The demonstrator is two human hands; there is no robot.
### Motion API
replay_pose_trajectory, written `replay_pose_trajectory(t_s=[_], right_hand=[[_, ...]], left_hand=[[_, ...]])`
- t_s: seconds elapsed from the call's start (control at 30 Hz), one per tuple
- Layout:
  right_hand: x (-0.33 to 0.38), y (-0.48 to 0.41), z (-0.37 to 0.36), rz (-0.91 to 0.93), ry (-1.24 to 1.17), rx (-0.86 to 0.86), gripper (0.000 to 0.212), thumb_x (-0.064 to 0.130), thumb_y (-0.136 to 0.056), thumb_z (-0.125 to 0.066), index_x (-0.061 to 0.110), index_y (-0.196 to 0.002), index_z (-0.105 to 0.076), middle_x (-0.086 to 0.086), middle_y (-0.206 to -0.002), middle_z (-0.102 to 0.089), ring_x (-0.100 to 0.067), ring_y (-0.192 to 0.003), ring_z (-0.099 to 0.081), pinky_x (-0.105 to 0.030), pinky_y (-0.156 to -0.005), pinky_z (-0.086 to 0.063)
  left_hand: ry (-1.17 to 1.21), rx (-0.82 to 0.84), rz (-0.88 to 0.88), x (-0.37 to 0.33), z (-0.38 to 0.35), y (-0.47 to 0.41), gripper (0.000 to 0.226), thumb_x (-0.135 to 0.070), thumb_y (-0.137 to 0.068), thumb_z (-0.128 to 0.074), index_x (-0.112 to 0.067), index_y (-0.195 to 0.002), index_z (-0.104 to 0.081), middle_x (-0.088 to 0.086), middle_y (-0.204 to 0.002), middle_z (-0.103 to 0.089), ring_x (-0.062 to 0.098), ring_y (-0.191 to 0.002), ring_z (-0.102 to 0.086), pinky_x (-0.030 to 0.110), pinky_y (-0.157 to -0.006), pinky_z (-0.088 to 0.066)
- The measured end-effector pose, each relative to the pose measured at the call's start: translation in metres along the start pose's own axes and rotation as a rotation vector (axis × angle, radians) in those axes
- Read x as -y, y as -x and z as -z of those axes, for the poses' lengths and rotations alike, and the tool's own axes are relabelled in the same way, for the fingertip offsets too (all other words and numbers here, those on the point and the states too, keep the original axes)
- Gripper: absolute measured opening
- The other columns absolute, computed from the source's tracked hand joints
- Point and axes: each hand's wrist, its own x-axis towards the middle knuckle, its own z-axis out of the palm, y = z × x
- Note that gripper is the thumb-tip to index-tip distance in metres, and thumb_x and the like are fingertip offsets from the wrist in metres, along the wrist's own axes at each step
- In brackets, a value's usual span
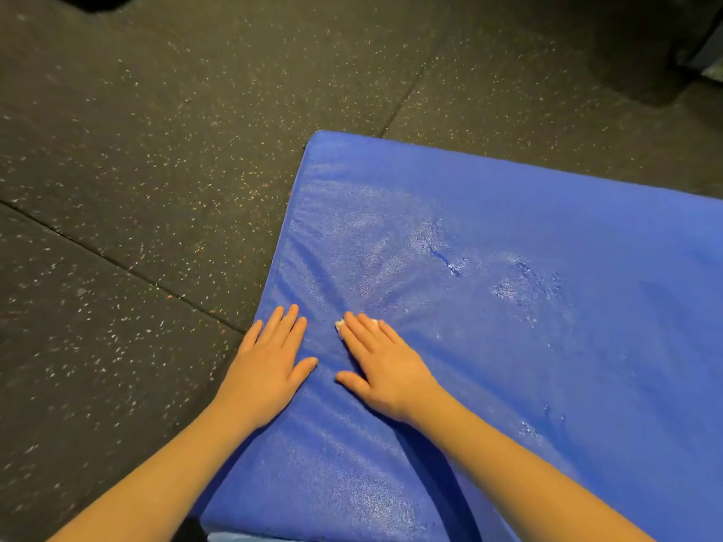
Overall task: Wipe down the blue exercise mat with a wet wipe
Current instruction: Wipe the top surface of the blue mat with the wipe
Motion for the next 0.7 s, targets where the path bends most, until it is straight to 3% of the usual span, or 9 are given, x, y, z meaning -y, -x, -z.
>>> replay_pose_trajectory(t_s=[0.1, 0.17, 0.23, 0.33, 0.4, 0.6, 0.7], right_hand=[[-0.019, 0.000, 0.009, -0.097, 0.062, 0.004, 0.093, 0.068, -0.077, 0.000, 0.018, -0.155, -0.008, 0.001, -0.162, 0.000, -0.018, -0.149, 0.002, -0.030, -0.115, 0.010], [-0.012, -0.014, 0.012, -0.202, 0.019, -0.006, 0.088, 0.069, -0.084, -0.008, 0.016, -0.154, -0.006, 0.000, -0.162, 0.005, -0.017, -0.149, 0.005, -0.030, -0.116, 0.010], [0.002, -0.019, 0.005, -0.181, -0.038, -0.008, 0.083, 0.065, -0.091, -0.017, 0.011, -0.154, -0.008, -0.002, -0.161, 0.006, -0.019, -0.149, 0.006, -0.030, -0.117, 0.010], [0.002, 0.010, -0.006, -0.027, -0.012, 0.041, 0.102, 0.080, -0.078, 0.007, 0.013, -0.154, -0.009, 0.004, -0.158, 0.011, -0.014, -0.147, 0.011, -0.027, -0.116, 0.012], [-0.011, 0.030, -0.004, -0.028, 0.000, 0.072, 0.104, 0.078, -0.073, 0.015, 0.018, -0.155, -0.005, 0.009, -0.154, 0.016, -0.012, -0.147, 0.012, -0.024, -0.115, 0.014], [-0.010, 0.024, -0.001, -0.161, 0.007, 0.032, 0.082, 0.075, -0.082, -0.004, 0.034, -0.153, -0.013, -0.002, -0.159, 0.016, -0.022, -0.148, 0.013, -0.031, -0.117, 0.008], [-0.007, 0.036, -0.005, -0.209, 0.002, 0.005, 0.090, 0.081, -0.077, 0.000, 0.035, -0.153, -0.010, 0.000, -0.150, 0.029, -0.016, -0.141, 0.025, -0.029, -0.114, 0.013]], left_hand=[[-0.008, -0.042, -0.007, -0.001, 0.003, -0.001, 0.088, -0.062, -0.083, -0.004, -0.010, -0.149, -0.031, 0.005, -0.158, -0.018, 0.024, -0.147, -0.013, 0.038, -0.116, -0.008], [0.000, -0.030, 0.005, -0.004, 0.003, 0.001, 0.094, -0.063, -0.077, 0.004, -0.012, -0.152, -0.021, 0.003, -0.160, -0.008, 0.022, -0.149, -0.004, 0.037, -0.117, -0.001], [0.006, -0.013, 0.026, -0.006, 0.003, 0.005, 0.095, -0.063, -0.075, 0.006, -0.014, -0.153, -0.017, 0.002, -0.161, -0.004, 0.021, -0.149, 0.000, 0.034, -0.116, 0.004], [-0.058, -0.017, 0.013, -0.003, -0.001, 0.013, 0.079, -0.057, -0.087, -0.016, -0.008, -0.142, -0.045, 0.008, -0.153, -0.033, 0.027, -0.142, -0.031, 0.036, -0.116, -0.012], [-0.087, -0.017, 0.018, 0.000, -0.004, 0.014, 0.066, -0.050, -0.090, -0.029, -0.006, -0.131, -0.058, 0.011, -0.142, -0.050, 0.029, -0.130, -0.049, 0.037, -0.108, -0.021], [-0.075, -0.093, 0.009, -0.001, -0.007, 0.015, 0.066, -0.050, -0.091, -0.030, -0.006, -0.134, -0.055, 0.010, -0.144, -0.048, 0.028, -0.133, -0.045, 0.041, -0.111, -0.026], [-0.076, -0.083, 0.008, 0.001, -0.007, 0.015, 0.065, -0.049, -0.091, -0.030, -0.006, -0.132, -0.057, 0.011, -0.142, -0.050, 0.029, -0.131, -0.047, 0.047, -0.104, -0.033]])
